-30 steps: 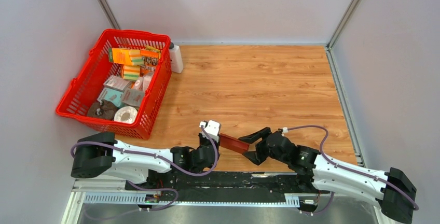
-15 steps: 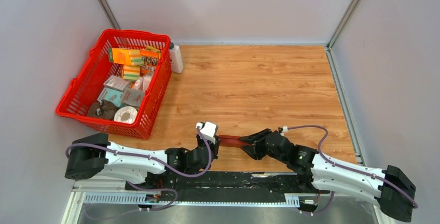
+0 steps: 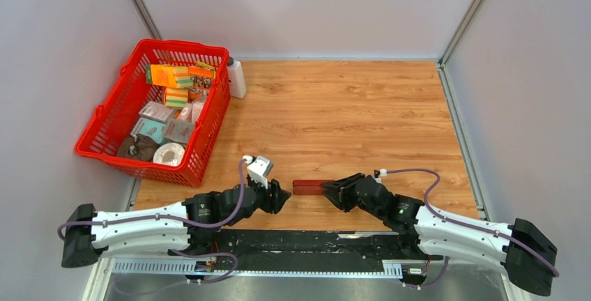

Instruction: Fold the paper box

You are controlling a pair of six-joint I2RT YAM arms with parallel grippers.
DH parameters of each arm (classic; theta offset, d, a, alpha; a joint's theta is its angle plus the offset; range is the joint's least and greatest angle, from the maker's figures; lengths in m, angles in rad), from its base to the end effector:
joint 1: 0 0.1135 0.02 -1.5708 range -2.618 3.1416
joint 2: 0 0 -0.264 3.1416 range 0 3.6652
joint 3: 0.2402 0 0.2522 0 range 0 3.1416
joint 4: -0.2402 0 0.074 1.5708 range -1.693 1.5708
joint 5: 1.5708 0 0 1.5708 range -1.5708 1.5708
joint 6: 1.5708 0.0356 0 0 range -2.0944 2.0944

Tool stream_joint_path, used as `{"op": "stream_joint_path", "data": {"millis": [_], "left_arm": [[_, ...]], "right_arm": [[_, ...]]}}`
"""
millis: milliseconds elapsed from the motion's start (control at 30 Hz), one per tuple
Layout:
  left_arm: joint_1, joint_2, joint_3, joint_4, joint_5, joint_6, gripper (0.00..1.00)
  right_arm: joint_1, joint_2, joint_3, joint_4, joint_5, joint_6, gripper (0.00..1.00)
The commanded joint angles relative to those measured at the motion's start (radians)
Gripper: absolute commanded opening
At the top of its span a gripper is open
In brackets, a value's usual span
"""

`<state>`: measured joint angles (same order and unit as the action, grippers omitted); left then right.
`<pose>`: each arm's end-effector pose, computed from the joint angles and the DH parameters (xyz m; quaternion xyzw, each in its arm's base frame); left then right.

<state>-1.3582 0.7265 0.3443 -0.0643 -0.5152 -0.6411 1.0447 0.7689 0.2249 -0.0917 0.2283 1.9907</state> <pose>0.0524 -0.1595 0.2078 0.1600 0.8138 -0.3171 0.4600 0.0865 0.1329 0.1571 0.4497 0.7661 0.4417 0.1253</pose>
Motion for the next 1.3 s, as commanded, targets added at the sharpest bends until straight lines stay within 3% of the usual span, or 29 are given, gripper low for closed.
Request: {"op": "stream_joint_path", "data": {"millis": [0, 133, 300, 467, 733, 933, 967, 1000, 1033, 1067, 1100, 1133, 1233, 1267], "left_arm": [[0.138, -0.022, 0.087, -0.072, 0.211, 0.012, 0.57], [0.283, 0.078, 0.13, 0.013, 0.342, 0.015, 0.49], [0.304, 0.246, 0.189, 0.125, 0.438, 0.032, 0.39], [0.312, 0.39, 0.199, 0.225, 0.439, 0.032, 0.34], [0.329, 0.507, 0.179, 0.173, 0.371, -0.009, 0.28], [0.329, 0.49, 0.095, 0.195, 0.377, -0.065, 0.22], [0.327, 0.473, 0.072, 0.199, 0.403, -0.062, 0.22], [0.326, 0.429, 0.059, 0.231, 0.429, -0.037, 0.22], [0.323, 0.4, 0.05, 0.233, 0.449, -0.026, 0.26], [0.314, 0.366, 0.047, 0.219, 0.452, -0.016, 0.29], [0.314, 0.303, 0.053, 0.162, 0.457, -0.002, 0.32], [0.314, 0.278, 0.064, 0.126, 0.448, 0.01, 0.42], [0.346, 0.243, 0.166, -0.044, 0.454, 0.063, 0.56], [0.363, 0.251, 0.232, -0.075, 0.48, 0.076, 0.57]], "right_arm": [[-0.011, 0.03, -0.024, -0.019, 0.057, 0.037, 0.3], [-0.021, 0.041, -0.036, -0.014, 0.062, 0.028, 0.2], [-0.038, 0.047, -0.056, -0.01, 0.065, 0.019, 0.09], [-0.057, 0.046, -0.079, -0.009, 0.066, -0.01, 0.06], [-0.083, 0.044, -0.119, -0.011, 0.049, -0.058, 0.0], [-0.094, -0.005, -0.131, -0.034, 0.013, -0.15, 0.03], [-0.098, -0.022, -0.112, -0.09, 0.006, -0.2, 0.05], [-0.097, -0.066, -0.081, -0.142, 0.022, -0.354, 0.09], [-0.097, -0.088, 0.001, -0.182, 0.035, -0.453, 0.17], [-0.098, -0.104, 0.04, -0.247, 0.045, -0.574, 0.35], [-0.1, -0.129, 0.085, -0.275, 0.072, -0.661, 0.44], [-0.116, -0.132, 0.143, -0.276, 0.06, -0.852, 0.52], [-0.262, -0.056, 0.235, -0.287, -0.153, -1.12, 0.67], [-0.299, -0.016, 0.284, -0.272, -0.212, -1.171, 0.77]]}}
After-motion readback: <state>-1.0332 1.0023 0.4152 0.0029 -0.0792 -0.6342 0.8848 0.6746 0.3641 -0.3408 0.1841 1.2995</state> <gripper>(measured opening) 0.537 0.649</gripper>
